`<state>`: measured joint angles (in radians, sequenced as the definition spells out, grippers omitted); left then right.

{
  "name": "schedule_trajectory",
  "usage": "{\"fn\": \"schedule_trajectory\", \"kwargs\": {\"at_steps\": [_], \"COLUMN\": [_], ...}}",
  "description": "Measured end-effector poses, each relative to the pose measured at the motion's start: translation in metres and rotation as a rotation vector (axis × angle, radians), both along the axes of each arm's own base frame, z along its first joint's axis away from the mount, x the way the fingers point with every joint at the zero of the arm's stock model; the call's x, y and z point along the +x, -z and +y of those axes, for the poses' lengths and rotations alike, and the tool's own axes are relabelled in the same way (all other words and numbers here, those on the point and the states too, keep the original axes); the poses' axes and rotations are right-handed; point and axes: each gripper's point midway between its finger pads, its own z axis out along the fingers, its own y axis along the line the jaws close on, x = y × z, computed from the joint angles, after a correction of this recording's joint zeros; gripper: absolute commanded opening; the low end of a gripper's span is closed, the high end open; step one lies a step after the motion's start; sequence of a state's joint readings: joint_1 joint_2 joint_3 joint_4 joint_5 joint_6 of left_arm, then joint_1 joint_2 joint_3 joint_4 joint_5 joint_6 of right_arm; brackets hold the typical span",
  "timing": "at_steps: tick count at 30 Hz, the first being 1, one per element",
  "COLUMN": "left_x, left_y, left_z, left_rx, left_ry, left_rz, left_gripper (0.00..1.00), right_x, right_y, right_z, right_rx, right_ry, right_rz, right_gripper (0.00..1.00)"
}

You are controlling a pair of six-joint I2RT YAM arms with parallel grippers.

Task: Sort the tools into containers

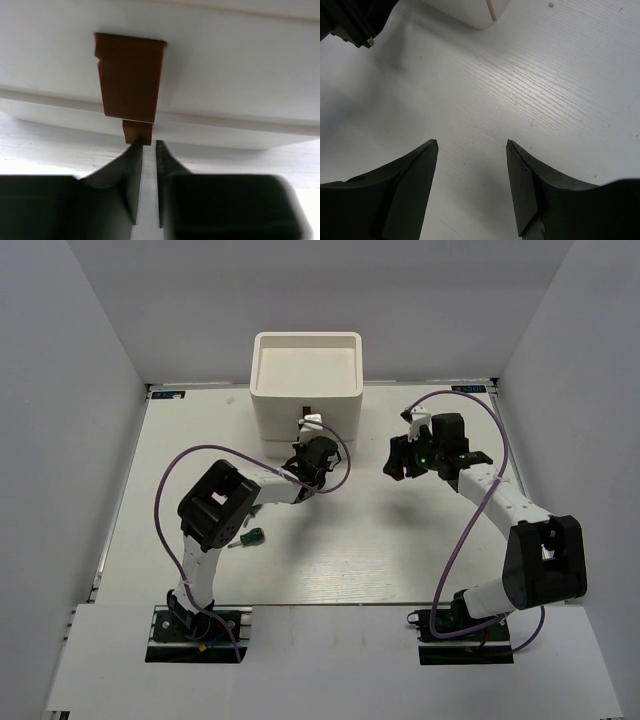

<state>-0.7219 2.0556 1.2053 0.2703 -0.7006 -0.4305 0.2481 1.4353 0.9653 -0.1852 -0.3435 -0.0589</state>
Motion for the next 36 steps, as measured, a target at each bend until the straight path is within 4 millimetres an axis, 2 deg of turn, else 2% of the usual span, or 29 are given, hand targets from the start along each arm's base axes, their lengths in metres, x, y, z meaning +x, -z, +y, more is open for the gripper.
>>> {"fn": "schedule_trajectory", "kwargs": {"at_steps": [7, 13, 18, 25, 26, 29, 30, 36], "left_x": [0.002, -0.004, -0.035, -0.061, -0.062, -0.058, -0.053, -0.022], "left_y": [-0.003, 0.005, 0.033, 0.028, 0.028, 0.026, 0.022, -0.007], "left_z": [0.0, 0.002, 0.016, 0.016, 0.015, 0.011, 0.009, -0.006], "left_rx": [0.006, 0.011, 0.06, 0.05, 0.046, 0.048, 0.042, 0.005], "left_ry": [0.005, 0.019, 0.045, 0.079, 0.079, 0.067, 0.06, 0.017], "left_rz": [-0.014, -0.008, 0.059, 0.064, 0.065, 0.078, 0.073, 0.012], "left_gripper": [0.0, 0.0, 0.0, 0.0, 0.18, 0.44, 0.58, 0.63], "right_x": [0.001, 0.001, 0.001, 0.0, -0.001, -0.001, -0.001, -0.001], "right_y": [0.0, 0.0, 0.0, 0.004, 0.004, 0.003, 0.003, 0.003], "right_z": [-0.002, -0.002, -0.002, 0.001, 0.001, 0.002, 0.002, 0.002], "right_rx": [0.0, 0.0, 0.003, 0.009, 0.01, 0.013, 0.014, 0.013], "right_ry": [0.005, 0.005, 0.002, -0.009, -0.01, -0.014, -0.014, -0.014], "right_rz": [0.0, 0.0, 0.001, 0.015, 0.015, 0.016, 0.016, 0.016], "right_gripper": [0.62, 0.62, 0.62, 0.62, 0.62, 0.62, 0.62, 0.62]}}
